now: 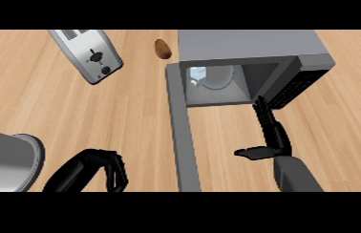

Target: Pick up the milk, place it into the microwave and close the microwave

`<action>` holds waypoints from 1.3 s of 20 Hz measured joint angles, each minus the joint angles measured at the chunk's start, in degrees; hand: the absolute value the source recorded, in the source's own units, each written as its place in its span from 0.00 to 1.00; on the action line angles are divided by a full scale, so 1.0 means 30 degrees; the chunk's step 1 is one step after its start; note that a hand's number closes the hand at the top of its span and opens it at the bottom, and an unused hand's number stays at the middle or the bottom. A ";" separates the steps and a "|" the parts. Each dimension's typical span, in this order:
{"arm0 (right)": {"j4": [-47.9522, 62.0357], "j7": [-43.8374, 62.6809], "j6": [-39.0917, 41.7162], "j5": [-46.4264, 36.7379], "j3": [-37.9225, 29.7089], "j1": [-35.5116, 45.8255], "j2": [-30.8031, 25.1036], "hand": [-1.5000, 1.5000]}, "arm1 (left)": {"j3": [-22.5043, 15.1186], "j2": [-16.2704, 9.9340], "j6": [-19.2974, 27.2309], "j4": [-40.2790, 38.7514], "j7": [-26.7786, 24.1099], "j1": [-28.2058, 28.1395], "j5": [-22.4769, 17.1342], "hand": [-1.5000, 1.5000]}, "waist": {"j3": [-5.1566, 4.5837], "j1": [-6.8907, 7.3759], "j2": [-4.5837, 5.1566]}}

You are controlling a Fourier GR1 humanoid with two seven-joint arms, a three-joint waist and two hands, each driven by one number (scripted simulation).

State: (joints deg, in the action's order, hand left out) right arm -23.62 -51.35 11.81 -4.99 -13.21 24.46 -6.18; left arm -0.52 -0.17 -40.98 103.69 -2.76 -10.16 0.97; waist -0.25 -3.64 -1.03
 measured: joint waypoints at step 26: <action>-2.0600 0.4882 0.5700 0.7255 0.1249 -1.5071 -0.3738 0.00 | -1.2272 -0.0034 1.0849 -0.9964 -0.3756 0.6392 0.2302 1.00 | 0.0003 -0.0082 0.0340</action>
State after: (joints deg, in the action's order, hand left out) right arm -85.42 -36.70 28.91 16.78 -9.46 -20.75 -17.40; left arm -37.33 -0.27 -8.44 73.79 -14.03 9.02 7.88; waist -0.24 -3.88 -0.01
